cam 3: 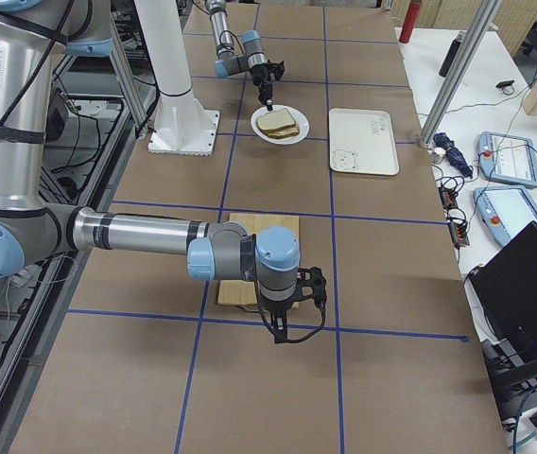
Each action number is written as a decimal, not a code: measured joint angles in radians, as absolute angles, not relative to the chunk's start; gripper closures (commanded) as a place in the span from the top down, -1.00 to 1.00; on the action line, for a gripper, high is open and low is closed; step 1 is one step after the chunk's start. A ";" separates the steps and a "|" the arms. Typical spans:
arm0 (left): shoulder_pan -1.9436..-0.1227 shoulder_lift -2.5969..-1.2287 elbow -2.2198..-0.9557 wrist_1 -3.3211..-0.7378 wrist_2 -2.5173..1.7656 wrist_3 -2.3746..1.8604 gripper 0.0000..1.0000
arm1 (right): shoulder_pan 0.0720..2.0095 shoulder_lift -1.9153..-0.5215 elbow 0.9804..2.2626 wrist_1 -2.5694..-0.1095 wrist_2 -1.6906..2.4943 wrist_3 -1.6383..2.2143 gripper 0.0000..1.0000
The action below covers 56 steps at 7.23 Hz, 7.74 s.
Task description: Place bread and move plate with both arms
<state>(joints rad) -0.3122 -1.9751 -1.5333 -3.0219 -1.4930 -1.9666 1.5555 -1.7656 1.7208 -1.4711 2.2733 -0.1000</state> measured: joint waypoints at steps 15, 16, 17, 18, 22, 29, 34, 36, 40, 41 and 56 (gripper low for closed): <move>-0.560 -2.274 -1.184 -2.792 -1.445 -2.086 0.97 | 1.556 -1.766 1.712 -1.471 2.273 -0.100 1.00; -0.567 -2.222 -1.279 -2.766 -1.519 -2.049 0.97 | 1.557 -1.767 1.712 -1.471 2.274 -0.100 1.00; -0.577 -2.181 -1.378 -2.703 -1.589 -1.997 0.97 | 1.557 -1.767 1.714 -1.471 2.276 -0.103 1.00; -0.582 -2.148 -1.495 -2.573 -1.636 -1.908 0.97 | 1.557 -1.769 1.716 -1.470 2.276 -0.110 1.00; -0.585 -2.040 -1.892 -1.808 -1.645 -1.219 0.97 | 1.557 -1.772 1.722 -1.468 2.276 -0.114 1.00; -0.947 -1.953 -2.017 -1.137 -1.684 -0.226 0.97 | 1.557 -1.778 1.717 -1.470 2.276 -0.108 1.00; -1.367 -1.573 -1.887 -1.424 -2.198 0.074 0.97 | 1.557 -1.783 1.717 -1.471 2.277 -0.109 1.00; -1.451 -1.435 -1.839 -1.518 -2.333 0.131 0.97 | 1.557 -1.786 1.717 -1.470 2.278 -0.112 1.00; -1.572 -1.338 -1.811 -1.528 -2.362 0.139 0.97 | 1.557 -1.786 1.717 -1.470 2.274 -0.113 1.00; -1.579 -1.331 -1.816 -1.535 -2.361 0.142 0.97 | 1.557 -1.786 1.718 -1.470 2.274 -0.112 1.00; -1.585 -1.324 -1.825 -1.571 -2.358 0.140 0.97 | 1.557 -1.787 1.715 -1.471 2.275 -0.092 1.00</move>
<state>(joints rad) -1.5845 -1.3239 -1.8247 -1.5708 -2.3577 0.1396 1.5570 -1.7865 1.7153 -1.4711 2.2747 -0.0921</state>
